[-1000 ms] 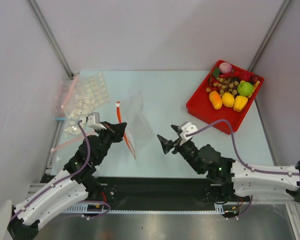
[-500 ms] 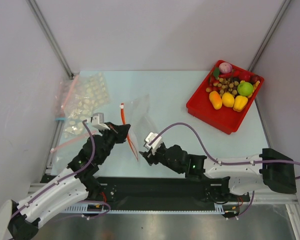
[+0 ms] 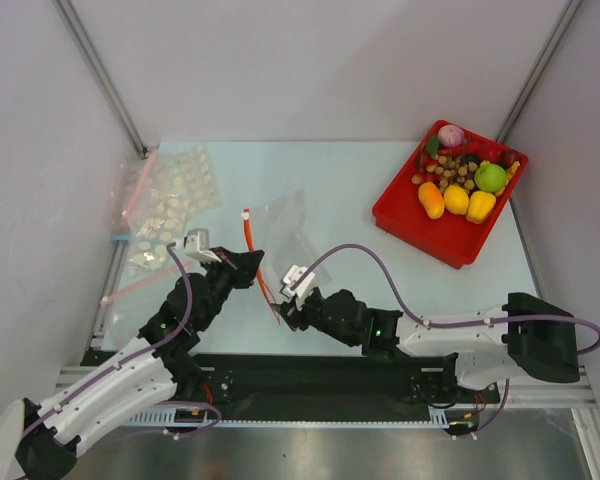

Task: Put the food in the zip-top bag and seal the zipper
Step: Open the zipper of the food storage bag.

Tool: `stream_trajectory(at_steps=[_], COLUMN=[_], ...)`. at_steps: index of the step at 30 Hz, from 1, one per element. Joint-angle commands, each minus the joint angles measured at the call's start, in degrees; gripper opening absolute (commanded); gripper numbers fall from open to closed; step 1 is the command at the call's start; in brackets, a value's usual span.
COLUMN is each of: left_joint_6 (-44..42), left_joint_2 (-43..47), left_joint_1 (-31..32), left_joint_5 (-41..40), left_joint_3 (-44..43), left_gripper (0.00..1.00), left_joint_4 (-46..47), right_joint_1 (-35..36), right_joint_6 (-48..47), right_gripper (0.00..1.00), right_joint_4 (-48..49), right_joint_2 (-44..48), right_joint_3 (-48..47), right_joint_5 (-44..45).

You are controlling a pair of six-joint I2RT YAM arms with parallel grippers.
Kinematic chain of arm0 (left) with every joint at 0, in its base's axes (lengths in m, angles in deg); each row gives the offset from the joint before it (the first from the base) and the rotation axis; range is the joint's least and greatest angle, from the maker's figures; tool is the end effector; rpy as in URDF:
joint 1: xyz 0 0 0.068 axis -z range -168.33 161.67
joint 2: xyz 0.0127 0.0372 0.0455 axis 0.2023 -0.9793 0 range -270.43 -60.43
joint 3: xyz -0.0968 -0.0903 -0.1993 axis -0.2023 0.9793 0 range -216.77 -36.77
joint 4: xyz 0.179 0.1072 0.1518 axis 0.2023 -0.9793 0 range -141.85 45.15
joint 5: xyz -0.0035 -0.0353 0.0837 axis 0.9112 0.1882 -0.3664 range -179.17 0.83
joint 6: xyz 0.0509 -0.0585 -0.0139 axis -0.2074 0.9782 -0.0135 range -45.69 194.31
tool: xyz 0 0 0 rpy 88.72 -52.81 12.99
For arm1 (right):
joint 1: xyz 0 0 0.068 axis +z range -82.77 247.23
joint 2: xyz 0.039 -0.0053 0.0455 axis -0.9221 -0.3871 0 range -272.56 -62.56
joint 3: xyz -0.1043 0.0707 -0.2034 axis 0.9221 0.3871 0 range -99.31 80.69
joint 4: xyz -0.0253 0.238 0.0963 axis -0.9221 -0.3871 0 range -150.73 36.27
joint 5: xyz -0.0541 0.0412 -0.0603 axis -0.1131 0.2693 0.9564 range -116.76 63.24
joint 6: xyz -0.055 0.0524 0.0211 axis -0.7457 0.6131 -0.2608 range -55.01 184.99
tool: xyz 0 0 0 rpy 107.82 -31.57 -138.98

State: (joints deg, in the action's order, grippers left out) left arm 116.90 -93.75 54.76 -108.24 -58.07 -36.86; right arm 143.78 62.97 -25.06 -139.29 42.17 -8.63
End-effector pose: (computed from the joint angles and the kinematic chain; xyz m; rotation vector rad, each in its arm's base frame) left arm 0.1717 -0.1305 0.2381 -0.2571 1.6907 -0.8625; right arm 0.0973 0.3164 0.2115 -0.9316 1.5143 0.6789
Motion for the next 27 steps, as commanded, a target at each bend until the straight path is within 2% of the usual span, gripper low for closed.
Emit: stream_trajectory(at_steps=[1, 8, 13, 15, 16, 17, 18, 19, 21, 22, 25, 27], left_joint_6=[1.2, 1.0, 0.8, 0.7, 0.7, 0.6, 0.0, -0.5, -1.8, -2.2, -3.0, -3.6], left_joint_2=[1.4, 0.6, 0.1, -0.3, -0.6, -1.0, -1.7, -2.2, -2.7, -2.7, -2.2, -1.1], left_joint_1=[0.4, 0.6, 0.9, 1.0, 1.1, 1.1, 1.2, 1.2, 1.2, 1.1, 1.2, 1.2], left_joint_5=[0.5, 0.8, 1.0, 1.6, 1.8, 2.5, 3.2, 3.9, 6.0, 6.6, 6.7, 7.1], left_joint_3=[0.6, 0.4, 0.3, 0.4, 0.5, 0.5, 0.4, 0.2, -0.9, -1.4, -2.3, -2.2], left_gripper=[0.01, 0.02, 0.02, 0.03, 0.04, 0.05, 0.08, 0.26, 0.46, 0.61, 0.79, 0.82], left_joint_4=[3.7, 4.1, 4.4, 4.8, 5.5, 6.0, 6.4, 6.9, 6.8, 6.1, 4.6, 4.8], right_joint_1=[0.4, 0.4, 0.4, 0.4, 0.4, 0.4, 0.4, 0.3, -0.8, -1.3, -4.2, -6.9], right_joint_6=[1.1, 0.5, -0.7, -1.3, -1.5, -1.6, -1.4, -1.2, 0.3, 1.1, 4.8, 7.6], right_gripper=[0.47, 0.41, 0.28, 0.27, 0.11, 0.02, 0.0, 0.0, 0.0, 0.0, 0.0, 0.0], right_joint_4=[4.7, 4.3, 5.0, 5.3, 5.2, 5.0, 4.9, 5.0, 5.3, 5.3, 5.5, 5.4], right_joint_2=[-2.4, -6.7, -7.6, -7.2, -7.1, -7.0, -6.4, -6.1, -4.2, -3.2, 0.4, 2.6], right_joint_3=[-2.9, -5.3, -5.7, -5.7, -5.6, -5.7, -5.4, -5.1, -3.7, -3.1, -0.5, 1.0], right_joint_5=[2.8, 7.5, 10.9, 10.6, 10.6, 10.9, 11.3, 11.4, 10.6, 10.1, 7.2, 4.7])
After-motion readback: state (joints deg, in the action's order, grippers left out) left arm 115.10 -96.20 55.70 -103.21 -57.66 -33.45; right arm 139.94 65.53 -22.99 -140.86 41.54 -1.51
